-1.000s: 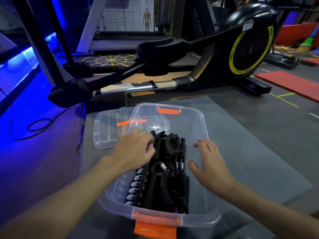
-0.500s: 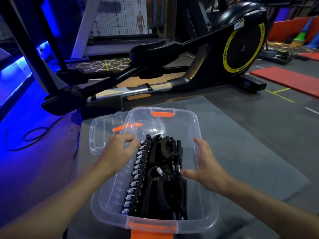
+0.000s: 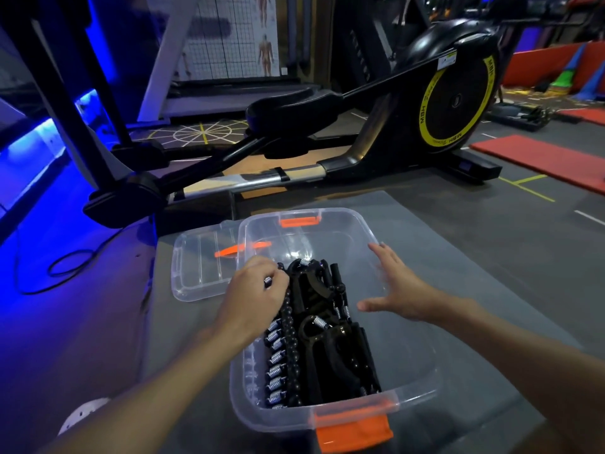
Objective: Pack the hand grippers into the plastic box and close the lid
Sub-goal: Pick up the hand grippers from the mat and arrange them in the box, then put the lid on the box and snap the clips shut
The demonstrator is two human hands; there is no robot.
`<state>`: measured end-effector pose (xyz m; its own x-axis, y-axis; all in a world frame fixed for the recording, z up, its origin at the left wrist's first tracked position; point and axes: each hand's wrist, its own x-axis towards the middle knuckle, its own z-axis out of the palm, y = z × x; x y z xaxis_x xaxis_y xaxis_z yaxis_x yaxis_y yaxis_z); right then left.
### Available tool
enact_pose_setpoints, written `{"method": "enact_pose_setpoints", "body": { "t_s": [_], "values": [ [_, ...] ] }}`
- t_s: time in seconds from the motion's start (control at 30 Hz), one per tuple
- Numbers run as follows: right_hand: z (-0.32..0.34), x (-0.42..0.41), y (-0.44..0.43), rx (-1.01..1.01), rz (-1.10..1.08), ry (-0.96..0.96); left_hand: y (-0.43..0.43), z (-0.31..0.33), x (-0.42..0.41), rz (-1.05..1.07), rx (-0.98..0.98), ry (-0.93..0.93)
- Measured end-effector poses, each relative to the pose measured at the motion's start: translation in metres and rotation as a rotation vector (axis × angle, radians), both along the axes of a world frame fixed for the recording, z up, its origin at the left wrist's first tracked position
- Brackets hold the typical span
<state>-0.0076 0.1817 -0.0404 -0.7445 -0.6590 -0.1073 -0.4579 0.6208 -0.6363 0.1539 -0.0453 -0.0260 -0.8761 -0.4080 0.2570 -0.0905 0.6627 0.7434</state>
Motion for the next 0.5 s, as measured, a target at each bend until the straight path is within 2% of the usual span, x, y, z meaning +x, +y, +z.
{"method": "enact_pose_setpoints", "body": {
  "t_s": [0.1,0.27,0.37,0.5],
  "values": [
    [0.002,-0.007,-0.011,0.054,-0.024,0.103,-0.017,-0.001,-0.005,-0.028,-0.102,-0.012],
    [0.007,-0.023,-0.043,0.208,-0.055,0.2,-0.087,-0.021,-0.028,0.233,-0.142,0.039],
    [0.005,-0.031,-0.054,0.307,-0.06,0.255,-0.136,-0.052,-0.041,0.206,-0.143,-0.149],
    [0.004,-0.037,-0.056,0.31,-0.094,0.25,-0.173,-0.099,-0.058,0.151,-0.164,-0.363]
  ]
}}
